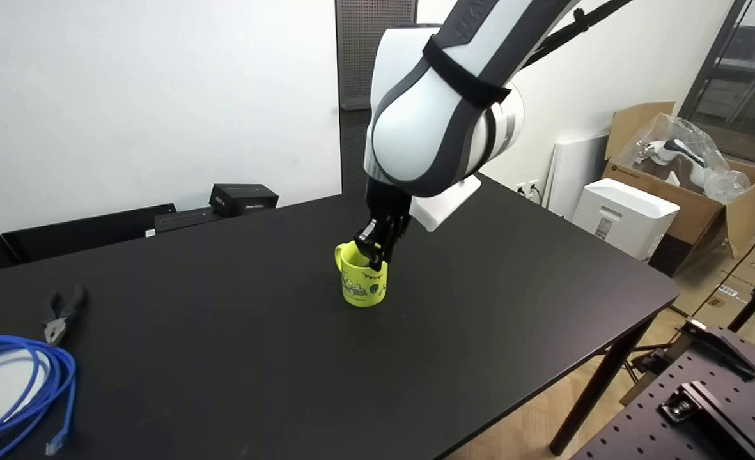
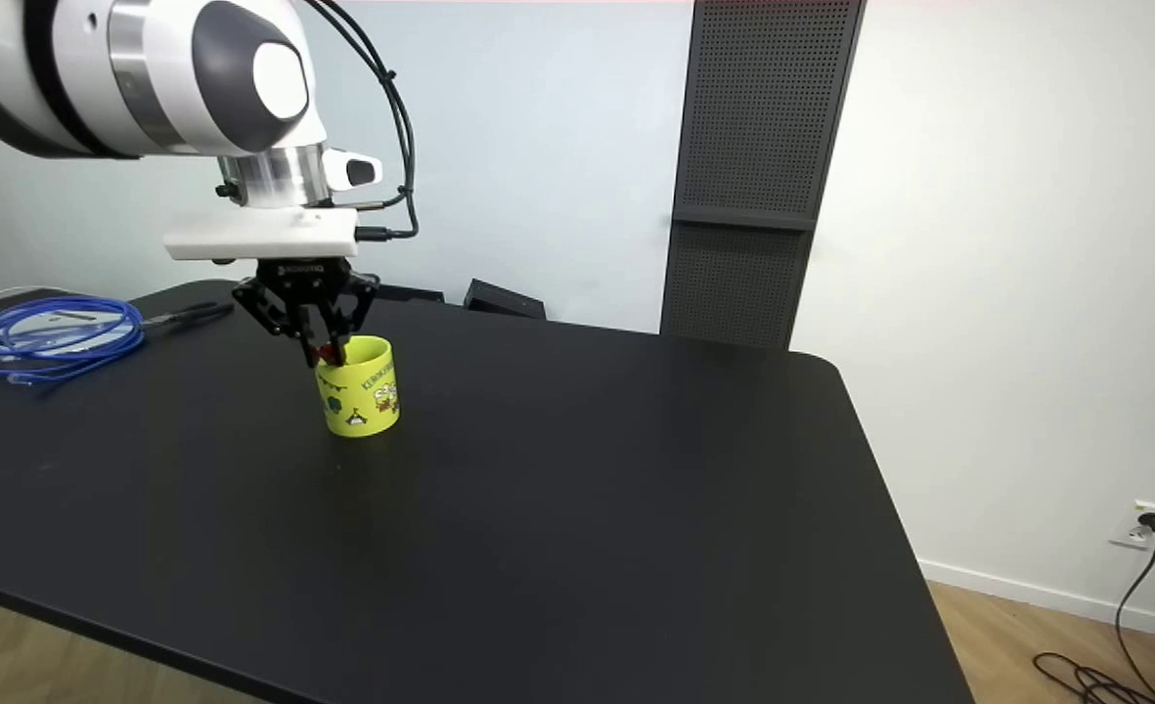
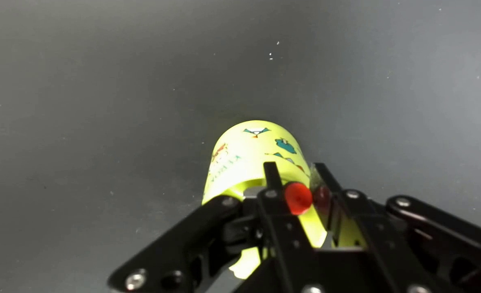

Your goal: Remove the marker from the mug and put it on the table

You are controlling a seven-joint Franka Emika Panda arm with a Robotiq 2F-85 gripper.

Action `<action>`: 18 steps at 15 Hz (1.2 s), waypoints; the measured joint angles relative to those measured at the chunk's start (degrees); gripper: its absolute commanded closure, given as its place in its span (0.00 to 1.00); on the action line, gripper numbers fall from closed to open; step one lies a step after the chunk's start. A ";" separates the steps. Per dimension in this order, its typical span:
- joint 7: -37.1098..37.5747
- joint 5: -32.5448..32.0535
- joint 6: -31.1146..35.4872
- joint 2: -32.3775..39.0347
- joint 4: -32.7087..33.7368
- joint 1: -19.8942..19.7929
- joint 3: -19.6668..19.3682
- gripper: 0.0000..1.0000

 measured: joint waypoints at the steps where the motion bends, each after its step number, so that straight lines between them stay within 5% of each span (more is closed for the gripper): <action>1: -0.14 0.54 0.00 -0.12 0.00 -0.06 0.08 0.95; 8: -2.04 5.37 -0.48 -3.56 -0.57 -1.25 0.88 0.94; 18: -11.13 19.03 -5.82 -18.59 -2.11 -0.76 1.55 0.94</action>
